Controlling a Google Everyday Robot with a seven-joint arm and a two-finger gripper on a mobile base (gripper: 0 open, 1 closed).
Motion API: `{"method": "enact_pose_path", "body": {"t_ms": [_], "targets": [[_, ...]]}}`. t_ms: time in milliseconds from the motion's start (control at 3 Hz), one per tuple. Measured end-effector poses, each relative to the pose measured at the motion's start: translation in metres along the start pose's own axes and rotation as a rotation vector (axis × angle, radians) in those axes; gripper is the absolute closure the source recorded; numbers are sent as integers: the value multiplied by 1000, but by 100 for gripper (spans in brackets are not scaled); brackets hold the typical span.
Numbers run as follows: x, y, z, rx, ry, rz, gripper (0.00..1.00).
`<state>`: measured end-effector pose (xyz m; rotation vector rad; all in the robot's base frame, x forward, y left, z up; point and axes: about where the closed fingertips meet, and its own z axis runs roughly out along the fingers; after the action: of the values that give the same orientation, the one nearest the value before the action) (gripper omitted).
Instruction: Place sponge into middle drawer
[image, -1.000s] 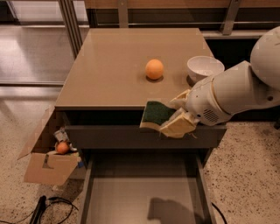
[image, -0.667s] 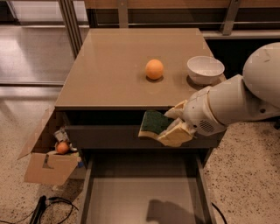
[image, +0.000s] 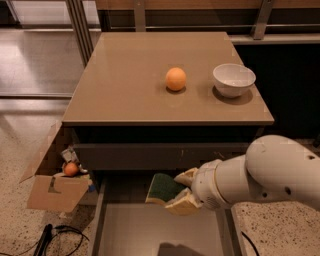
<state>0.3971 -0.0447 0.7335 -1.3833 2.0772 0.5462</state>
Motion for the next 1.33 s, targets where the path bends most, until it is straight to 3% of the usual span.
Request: {"method": "enact_pose_path", "body": {"t_ms": [333,667,1000,1333], "targets": [[43,23,53,-14,6,42,100],[71,15,100,4,22,49,100],[106,-40,165,43,55,51,100],[106,-40,165,43,55,51,100]]}}
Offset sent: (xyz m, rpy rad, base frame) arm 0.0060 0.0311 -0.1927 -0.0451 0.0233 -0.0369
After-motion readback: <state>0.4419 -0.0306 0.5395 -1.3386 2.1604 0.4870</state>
